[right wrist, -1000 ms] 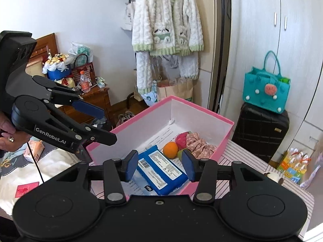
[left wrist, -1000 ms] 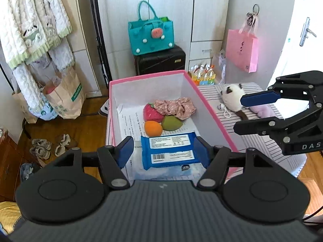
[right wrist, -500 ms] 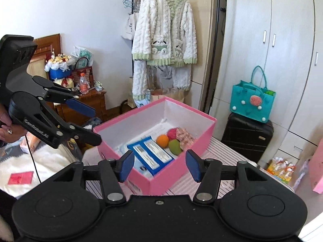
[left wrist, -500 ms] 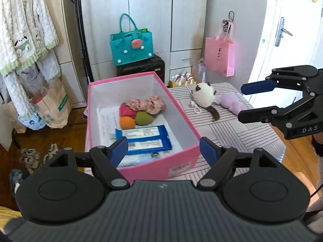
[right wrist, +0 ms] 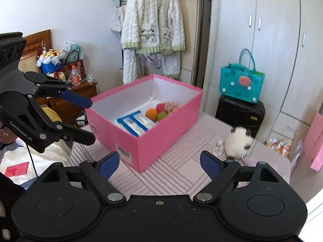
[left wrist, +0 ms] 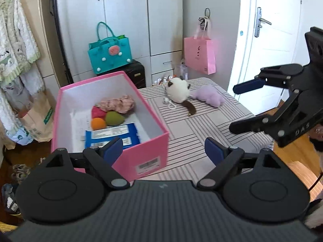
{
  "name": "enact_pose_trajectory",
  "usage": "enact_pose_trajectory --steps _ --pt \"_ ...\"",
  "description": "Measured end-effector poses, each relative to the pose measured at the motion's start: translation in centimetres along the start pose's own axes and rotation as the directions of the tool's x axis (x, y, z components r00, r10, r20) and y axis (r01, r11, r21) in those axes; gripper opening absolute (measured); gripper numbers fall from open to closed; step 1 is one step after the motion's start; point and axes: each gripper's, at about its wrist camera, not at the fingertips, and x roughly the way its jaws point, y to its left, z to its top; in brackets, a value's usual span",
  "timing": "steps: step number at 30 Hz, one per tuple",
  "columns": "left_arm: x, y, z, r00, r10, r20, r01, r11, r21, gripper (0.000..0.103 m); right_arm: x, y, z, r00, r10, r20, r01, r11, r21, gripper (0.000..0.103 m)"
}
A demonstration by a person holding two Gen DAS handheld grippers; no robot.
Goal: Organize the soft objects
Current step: 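Withdraw both tools from the box toward the lilac plush toy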
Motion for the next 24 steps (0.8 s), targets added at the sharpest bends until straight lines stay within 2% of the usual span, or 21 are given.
enact_pose_trajectory --steps 5,10,15,19,24 --pt "2.3 -1.7 -0.2 0.999 -0.049 -0.003 0.049 0.999 0.001 0.089 0.5 -1.7 -2.4 0.999 -0.016 -0.031 0.018 0.998 0.066 0.09" --pt "4.4 -3.2 -0.2 0.992 -0.124 0.017 0.125 0.992 -0.033 0.093 0.9 -4.3 -5.1 0.997 -0.076 0.008 0.074 0.985 0.156 0.09" --pt "6.2 -4.8 0.3 0.988 -0.143 0.057 0.146 0.988 -0.047 0.095 1.3 -6.1 -7.6 0.981 -0.191 0.048 0.183 0.974 0.135 0.09" --pt "8.0 -6.2 1.2 0.985 -0.151 0.08 0.156 0.986 -0.057 0.098 2.0 -7.8 -8.7 0.968 -0.245 0.051 0.238 0.964 0.115 0.09" --pt "10.5 -8.0 2.2 0.974 -0.201 0.106 0.207 0.977 -0.047 0.098 4.2 -10.3 -9.3 0.952 -0.305 0.022 0.302 0.948 0.097 0.09"
